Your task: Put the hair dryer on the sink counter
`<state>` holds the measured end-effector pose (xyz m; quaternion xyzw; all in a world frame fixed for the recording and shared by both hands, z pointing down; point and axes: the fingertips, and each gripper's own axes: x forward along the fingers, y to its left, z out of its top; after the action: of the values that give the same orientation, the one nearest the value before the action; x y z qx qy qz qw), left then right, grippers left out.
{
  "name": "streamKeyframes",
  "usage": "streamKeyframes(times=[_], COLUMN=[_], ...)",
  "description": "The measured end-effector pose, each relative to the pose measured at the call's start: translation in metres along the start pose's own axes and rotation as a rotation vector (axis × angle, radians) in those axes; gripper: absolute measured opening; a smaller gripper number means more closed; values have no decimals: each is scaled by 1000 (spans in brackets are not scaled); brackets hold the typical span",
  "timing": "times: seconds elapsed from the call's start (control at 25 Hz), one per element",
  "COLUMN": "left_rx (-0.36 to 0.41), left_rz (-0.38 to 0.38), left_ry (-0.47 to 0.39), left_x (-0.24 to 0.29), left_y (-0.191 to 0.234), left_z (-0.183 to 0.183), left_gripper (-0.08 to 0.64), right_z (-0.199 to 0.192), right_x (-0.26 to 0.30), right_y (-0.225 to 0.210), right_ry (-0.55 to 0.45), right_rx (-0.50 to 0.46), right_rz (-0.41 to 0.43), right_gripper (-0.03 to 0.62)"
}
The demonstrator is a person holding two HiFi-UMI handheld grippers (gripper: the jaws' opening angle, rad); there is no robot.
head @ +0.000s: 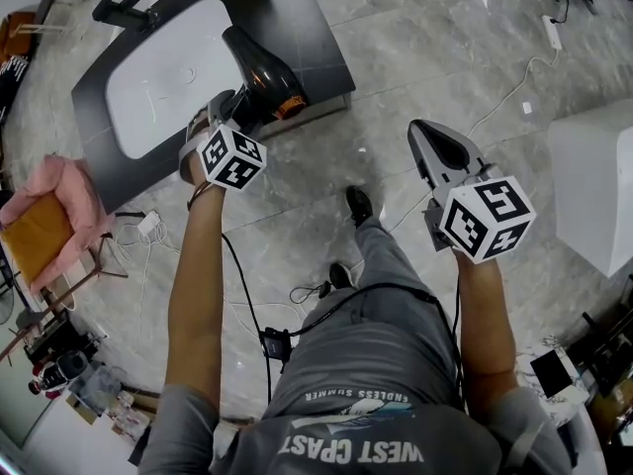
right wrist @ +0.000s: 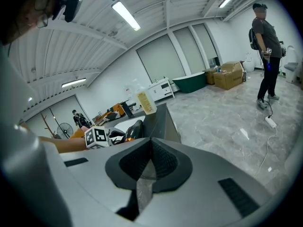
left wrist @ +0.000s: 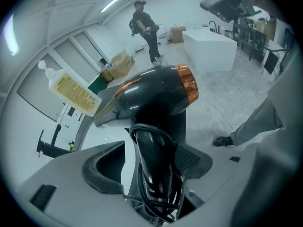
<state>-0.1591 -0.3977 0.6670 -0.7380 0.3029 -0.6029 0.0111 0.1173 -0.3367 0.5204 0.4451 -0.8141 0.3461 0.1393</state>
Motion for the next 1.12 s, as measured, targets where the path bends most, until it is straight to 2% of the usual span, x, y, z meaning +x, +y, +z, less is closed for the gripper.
streamKeyframes(times=[0.36,0.56,0.72,0.84,1.12], left_rx=[-28,-82,-145,-200,-386], left_rz=[-11,48,122,167,299], left_ry=[-33,-99,-169,-232,-441], left_x=[-18,-54,-105,-149,-270], left_y=[2,15,27,32,37], left_z=[-1,-1,-5,-11,-41], left_gripper=[321,321,317,288,123], right_z=[3,15,27,35,52], right_x=[-1,-7,-21,-37,-71], right_y=[11,28,47,67,130], right_ry=[-1,-17,-39,-68,-161], right_rx=[-16,-44,-79,-108,-219], right_rz=[7,20,39,53,129], right_gripper=[28,28,28,28,26])
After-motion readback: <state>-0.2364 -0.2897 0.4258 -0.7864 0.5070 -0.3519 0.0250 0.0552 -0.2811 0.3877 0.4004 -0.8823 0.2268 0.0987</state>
